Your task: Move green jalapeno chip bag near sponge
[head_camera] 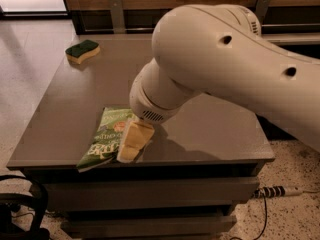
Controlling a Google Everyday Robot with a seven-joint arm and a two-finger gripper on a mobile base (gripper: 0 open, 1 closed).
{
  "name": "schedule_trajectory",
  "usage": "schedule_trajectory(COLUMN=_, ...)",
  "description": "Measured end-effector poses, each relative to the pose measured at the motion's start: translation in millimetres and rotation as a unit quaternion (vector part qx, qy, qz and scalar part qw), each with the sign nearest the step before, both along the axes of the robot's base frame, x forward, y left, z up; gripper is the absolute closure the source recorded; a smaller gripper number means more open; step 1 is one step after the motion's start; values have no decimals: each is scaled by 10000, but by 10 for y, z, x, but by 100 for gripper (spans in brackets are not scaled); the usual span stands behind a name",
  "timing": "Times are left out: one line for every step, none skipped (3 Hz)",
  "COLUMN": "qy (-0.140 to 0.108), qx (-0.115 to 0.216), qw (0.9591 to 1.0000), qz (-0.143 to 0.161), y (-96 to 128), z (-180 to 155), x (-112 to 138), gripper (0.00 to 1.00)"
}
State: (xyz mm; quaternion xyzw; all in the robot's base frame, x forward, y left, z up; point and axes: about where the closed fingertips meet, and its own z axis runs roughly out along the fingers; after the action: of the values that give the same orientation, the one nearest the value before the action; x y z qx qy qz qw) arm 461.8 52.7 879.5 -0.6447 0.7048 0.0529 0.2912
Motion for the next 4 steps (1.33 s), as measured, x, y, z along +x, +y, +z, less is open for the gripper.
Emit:
schedule_trajectory(qy=362, qx=-95, qw=9991, qz=209, y=99, z=-166, x=33, gripper=0)
schedule_trajectory(qy=994, qx=-256, qw=9935, qz=486, y=235, z=-530, x=60, gripper=1)
schedule_trajectory(qy=924, qx=-249, qw=9943, qz=467, y=227, z=-485, x=51, gripper=23)
schedule_trajectory(qy=901, qx=-258, qw=9945, qz=473, y=231, z=-464, x=39, gripper=54)
